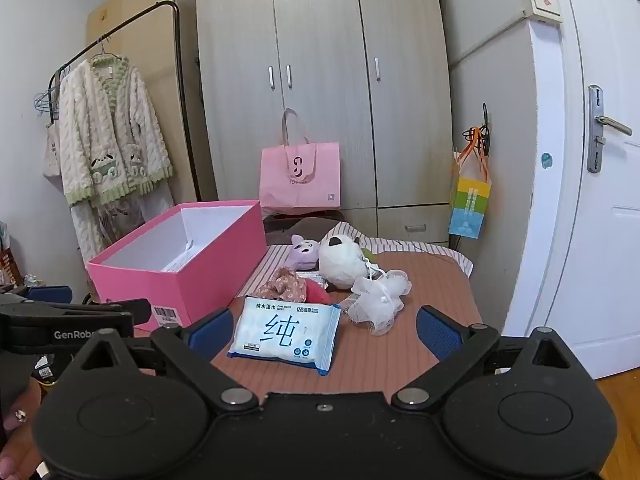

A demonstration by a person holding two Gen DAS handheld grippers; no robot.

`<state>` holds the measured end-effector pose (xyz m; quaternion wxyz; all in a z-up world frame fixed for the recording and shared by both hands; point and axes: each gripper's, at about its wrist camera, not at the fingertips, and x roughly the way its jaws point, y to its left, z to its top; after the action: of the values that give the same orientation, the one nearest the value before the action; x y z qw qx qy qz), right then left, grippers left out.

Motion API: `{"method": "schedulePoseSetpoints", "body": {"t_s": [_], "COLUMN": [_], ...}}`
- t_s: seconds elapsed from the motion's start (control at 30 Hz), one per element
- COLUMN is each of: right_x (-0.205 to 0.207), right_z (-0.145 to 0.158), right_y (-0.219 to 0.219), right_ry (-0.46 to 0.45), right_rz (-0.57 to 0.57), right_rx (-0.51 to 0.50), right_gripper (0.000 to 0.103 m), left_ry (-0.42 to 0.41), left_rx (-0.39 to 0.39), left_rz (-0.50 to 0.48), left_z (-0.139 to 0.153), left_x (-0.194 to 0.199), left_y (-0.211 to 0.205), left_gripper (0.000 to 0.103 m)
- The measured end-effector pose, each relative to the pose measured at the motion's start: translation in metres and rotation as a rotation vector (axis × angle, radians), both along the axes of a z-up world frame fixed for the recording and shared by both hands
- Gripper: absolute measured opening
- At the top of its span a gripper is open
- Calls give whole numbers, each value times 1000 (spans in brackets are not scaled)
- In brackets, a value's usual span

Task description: Organize soft objects

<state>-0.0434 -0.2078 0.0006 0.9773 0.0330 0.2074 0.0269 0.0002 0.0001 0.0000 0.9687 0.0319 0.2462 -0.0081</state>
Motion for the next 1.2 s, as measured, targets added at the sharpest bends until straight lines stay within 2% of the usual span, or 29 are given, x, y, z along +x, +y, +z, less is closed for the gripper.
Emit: {"method": "schedulePoseSetpoints", "body": {"t_s": [0.17,0.37,0.43,0.93,1.2], "right_x": [0,1,4,5,5], "right_z": [-1,-9,-6,-11,-13], "right_y": [1,3,3,7,7], "right_ry": [-3,7,17,45,45], "right_rz": [0,1,5,16,23], "right_rx": [-3,-3,-8,-13,-17], "right_gripper": [100,100,100,100,100], "left_ry": [-5,-1,8,17,20], "left_rx": [-18,-11,-16,-27,-59], "left_rz": [-3,-19,-27,-46,-50], "left_z": [0,-16,-9,-12,-17], "left_x": [0,5,1,0,4], "left_y": [1,-2,2,4,9], "left_gripper": [103,103,103,103,103]}}
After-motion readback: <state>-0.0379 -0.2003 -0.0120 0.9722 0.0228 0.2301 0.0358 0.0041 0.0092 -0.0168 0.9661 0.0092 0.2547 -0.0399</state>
